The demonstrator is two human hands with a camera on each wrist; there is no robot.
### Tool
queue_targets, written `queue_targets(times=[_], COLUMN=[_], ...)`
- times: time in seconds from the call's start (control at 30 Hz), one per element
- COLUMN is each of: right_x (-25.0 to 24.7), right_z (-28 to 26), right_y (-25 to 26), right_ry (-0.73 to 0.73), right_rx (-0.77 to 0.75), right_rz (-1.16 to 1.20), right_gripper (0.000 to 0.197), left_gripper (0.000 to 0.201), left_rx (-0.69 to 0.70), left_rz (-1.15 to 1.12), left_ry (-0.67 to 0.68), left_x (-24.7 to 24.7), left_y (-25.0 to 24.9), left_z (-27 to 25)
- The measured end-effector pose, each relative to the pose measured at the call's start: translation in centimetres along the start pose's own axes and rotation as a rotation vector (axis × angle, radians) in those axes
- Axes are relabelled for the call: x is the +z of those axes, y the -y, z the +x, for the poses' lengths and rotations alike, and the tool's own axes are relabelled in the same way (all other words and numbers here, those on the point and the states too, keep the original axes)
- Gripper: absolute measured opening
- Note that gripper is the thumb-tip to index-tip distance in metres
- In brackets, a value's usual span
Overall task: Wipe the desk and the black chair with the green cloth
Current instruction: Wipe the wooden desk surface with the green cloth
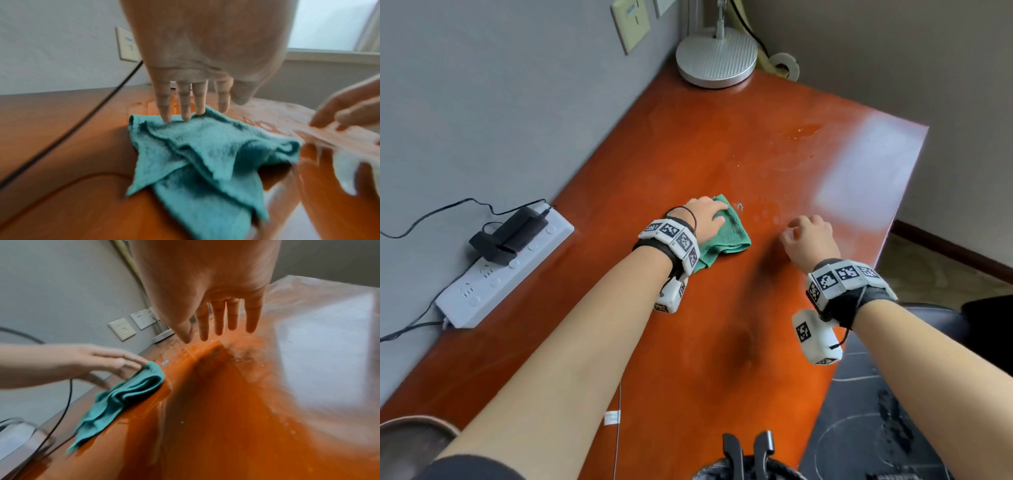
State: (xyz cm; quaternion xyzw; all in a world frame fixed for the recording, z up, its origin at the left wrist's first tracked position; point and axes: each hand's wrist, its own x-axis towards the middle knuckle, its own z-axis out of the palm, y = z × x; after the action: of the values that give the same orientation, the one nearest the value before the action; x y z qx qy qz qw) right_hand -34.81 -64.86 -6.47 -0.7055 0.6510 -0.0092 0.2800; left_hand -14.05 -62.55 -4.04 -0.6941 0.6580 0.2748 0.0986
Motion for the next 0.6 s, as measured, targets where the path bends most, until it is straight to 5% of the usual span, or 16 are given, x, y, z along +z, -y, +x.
queue_targets(times=[0.1,0.23,0.4,0.6], right_x=[0.7,2.5,3.2,0.0], right_z=[-0.7,-0.8,-0.2,-0.3], right_y=[2.5,5.1,5.4,5.1], right_ry=[0.080,0.101,0.109,-0.080], right_rx=[-0.063,-0.051,-0.023,-0.096], right_rz=[-0.032,-0.085,-0.036,0.246], right_gripper=[0.031,0.043,0.029,0.009], left_gripper=[0.045,0.044,0.017,0.004], left_rx=[-0.025,-0.030,0.014,-0.014], left_rz=[-0.017,0.083,0.124,-0.102], left_ry=[-0.152,-0.152,-0.246,-0.435], left_x=[-0.6,-0.2,-0.2,-3.4], left_y=[0.0,0.1,0.3,1.7], left_z=[1.1,2.2,2.7,-0.9])
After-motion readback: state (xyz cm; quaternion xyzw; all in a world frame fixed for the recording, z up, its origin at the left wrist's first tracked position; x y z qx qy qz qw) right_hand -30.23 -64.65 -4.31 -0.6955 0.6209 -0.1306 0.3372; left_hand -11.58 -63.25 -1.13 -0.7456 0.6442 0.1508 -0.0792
